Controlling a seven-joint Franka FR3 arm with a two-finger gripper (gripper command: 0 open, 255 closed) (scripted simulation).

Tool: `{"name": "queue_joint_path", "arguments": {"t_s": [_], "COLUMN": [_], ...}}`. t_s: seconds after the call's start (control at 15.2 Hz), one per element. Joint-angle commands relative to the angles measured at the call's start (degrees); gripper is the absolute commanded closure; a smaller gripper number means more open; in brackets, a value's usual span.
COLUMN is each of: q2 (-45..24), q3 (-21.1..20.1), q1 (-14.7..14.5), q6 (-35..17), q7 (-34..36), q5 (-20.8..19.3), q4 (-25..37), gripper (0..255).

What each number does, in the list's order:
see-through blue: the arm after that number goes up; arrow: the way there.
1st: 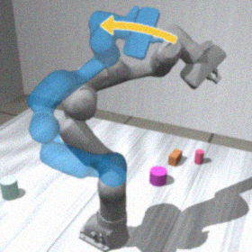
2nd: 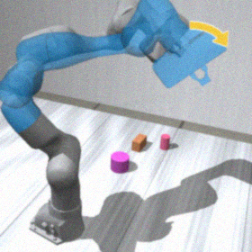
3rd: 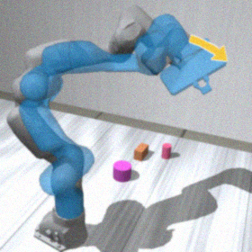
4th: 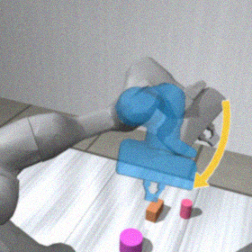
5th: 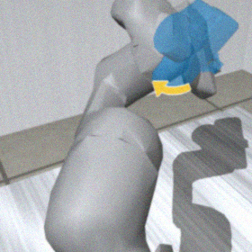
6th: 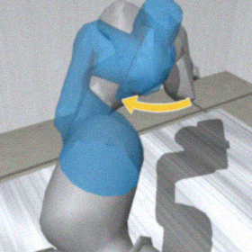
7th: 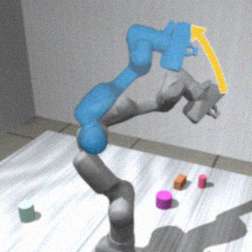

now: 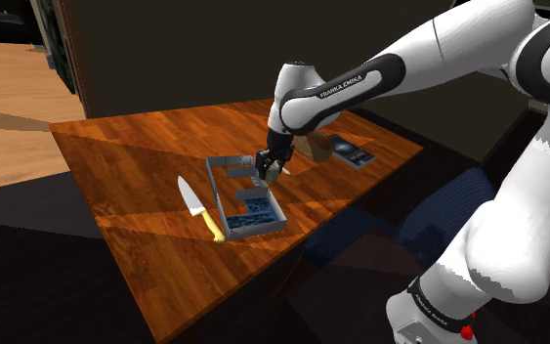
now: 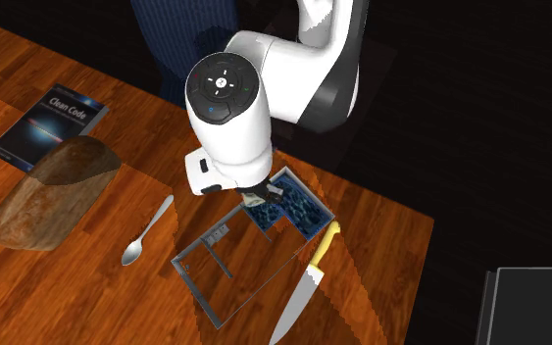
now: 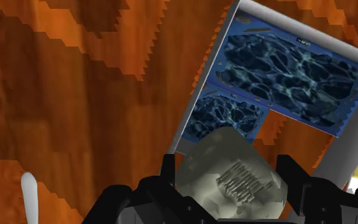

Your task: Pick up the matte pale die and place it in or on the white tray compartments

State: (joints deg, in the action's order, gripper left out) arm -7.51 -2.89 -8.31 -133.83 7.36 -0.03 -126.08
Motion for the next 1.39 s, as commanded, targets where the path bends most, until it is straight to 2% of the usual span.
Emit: {"name": "queue_joint_path", "arguments": {"t_s": [0.0,0.26,1.12,1.32], "q2": [-4.10,-12.72,-18.75,-18.75], "q3": [-0.34,-0.81,-0.53,-0.53], "q1": [-0.59,-2.01,-2.22,-2.22], "q6": [1.48,5.50,-2.43,-2.43], "q7": [1.17,3.36,3.64,3.64], "q5": [-0.36,-1.15,-1.64,-1.64], "q4": [5.57,18.20,16.29,16.29], "gripper": [255,255,255,255]}}
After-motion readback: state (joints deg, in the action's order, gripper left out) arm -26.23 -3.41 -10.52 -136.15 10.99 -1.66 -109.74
